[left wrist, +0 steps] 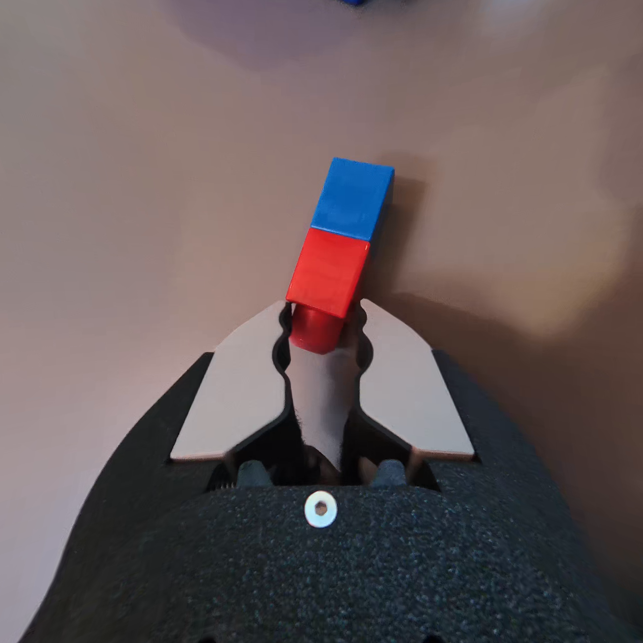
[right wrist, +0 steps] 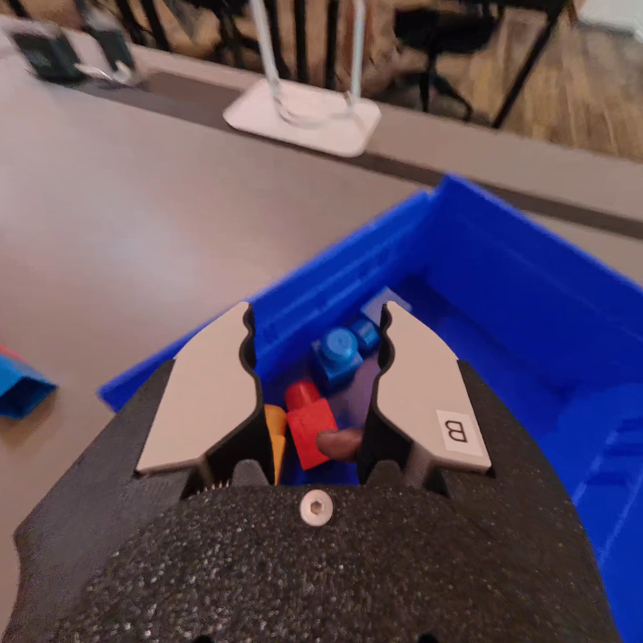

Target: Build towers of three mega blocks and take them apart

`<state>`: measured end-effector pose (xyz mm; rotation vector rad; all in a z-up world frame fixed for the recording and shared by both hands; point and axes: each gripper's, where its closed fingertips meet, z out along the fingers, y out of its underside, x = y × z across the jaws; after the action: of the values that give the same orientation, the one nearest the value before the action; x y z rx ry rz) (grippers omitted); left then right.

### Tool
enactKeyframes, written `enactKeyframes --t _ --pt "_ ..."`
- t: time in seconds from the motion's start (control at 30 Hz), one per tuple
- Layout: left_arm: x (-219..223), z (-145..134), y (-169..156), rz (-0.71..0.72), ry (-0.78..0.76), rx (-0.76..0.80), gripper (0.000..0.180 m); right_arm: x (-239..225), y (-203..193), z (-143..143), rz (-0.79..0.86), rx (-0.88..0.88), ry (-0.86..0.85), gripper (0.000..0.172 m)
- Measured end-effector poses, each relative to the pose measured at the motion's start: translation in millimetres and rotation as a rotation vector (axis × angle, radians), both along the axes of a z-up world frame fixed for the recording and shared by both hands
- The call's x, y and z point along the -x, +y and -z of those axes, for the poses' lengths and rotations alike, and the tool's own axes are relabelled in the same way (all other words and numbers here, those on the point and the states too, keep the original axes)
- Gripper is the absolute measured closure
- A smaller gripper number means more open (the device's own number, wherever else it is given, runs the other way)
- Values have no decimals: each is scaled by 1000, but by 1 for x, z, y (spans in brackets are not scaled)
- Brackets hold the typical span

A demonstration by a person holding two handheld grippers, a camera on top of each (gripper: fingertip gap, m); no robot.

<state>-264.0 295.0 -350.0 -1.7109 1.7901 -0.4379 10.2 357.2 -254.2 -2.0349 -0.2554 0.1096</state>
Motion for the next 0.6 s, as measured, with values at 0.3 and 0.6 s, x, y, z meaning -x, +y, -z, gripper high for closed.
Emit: enactKeyframes --t 0.3,0.6 --pt "-6 -73 -7 48 -357 -11 147 203 -101 -69 -986 -261 122 87" --pt "-5 -121 -30 110 -453 -85 147 248 -104 -40 -1053 -324 -44 136"
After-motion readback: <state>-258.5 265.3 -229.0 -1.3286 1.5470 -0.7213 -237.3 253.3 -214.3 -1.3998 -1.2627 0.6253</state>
